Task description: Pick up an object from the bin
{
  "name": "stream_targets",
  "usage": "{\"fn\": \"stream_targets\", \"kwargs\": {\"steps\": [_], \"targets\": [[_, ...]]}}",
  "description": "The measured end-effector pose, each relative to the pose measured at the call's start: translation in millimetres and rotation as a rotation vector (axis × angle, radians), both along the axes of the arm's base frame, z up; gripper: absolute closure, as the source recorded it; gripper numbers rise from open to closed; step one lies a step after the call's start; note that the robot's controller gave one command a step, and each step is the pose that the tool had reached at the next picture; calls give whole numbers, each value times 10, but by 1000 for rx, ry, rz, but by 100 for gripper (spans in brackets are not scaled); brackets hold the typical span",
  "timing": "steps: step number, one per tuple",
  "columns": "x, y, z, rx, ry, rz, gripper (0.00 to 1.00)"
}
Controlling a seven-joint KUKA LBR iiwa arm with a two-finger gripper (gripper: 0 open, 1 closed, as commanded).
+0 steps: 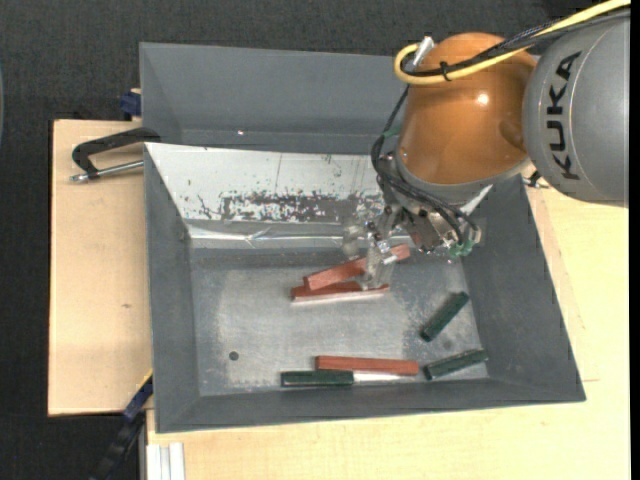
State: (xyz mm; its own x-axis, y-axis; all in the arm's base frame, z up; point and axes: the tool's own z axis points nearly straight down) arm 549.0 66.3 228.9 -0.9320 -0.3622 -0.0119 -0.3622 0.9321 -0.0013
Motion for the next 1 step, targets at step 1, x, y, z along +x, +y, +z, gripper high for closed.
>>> {"fn": "stream_targets", "kwargs": {"steps": [1], "targets": [[-8,-4,-15,-1,3,0,100]]}}
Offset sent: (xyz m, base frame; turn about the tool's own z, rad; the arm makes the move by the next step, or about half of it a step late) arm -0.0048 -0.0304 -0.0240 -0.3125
